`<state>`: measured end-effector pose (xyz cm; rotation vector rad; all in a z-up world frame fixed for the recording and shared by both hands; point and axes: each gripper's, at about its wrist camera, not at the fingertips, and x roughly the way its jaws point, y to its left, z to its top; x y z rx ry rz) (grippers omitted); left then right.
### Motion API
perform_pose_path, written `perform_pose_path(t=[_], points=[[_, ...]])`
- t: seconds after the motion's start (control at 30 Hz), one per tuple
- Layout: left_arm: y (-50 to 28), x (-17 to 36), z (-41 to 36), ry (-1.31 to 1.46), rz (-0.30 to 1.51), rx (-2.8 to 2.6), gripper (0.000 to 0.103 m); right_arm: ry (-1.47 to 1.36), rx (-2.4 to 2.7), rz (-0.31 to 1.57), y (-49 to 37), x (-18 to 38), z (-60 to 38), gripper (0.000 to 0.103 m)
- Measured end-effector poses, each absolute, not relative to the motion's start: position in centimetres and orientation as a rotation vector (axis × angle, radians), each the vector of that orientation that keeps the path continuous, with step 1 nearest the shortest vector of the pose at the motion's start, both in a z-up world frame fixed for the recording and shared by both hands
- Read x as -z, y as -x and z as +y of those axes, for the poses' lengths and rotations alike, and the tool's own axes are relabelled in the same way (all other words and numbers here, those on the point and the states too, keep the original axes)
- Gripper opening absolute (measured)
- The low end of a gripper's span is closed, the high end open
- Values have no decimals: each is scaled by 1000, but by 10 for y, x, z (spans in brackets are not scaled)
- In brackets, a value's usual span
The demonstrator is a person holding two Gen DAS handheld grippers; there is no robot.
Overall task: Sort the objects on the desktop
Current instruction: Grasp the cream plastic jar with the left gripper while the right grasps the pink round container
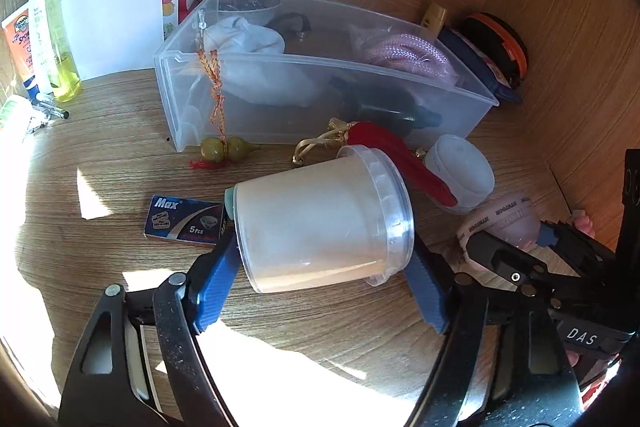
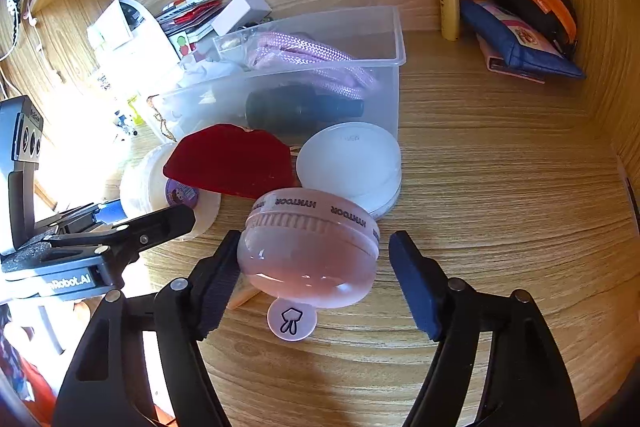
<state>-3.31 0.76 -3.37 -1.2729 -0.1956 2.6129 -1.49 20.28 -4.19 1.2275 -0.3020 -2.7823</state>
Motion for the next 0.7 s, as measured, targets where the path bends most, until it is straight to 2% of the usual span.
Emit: perform_pose_path(t=[0.07,0.7], points=[[33,33,8,1267,-206,-2621,72,-1227,2790,-289,16,41,202,63],[15,8,0,1145,-171,-2708,66,-1093,2861,-231,9,14,199,63]])
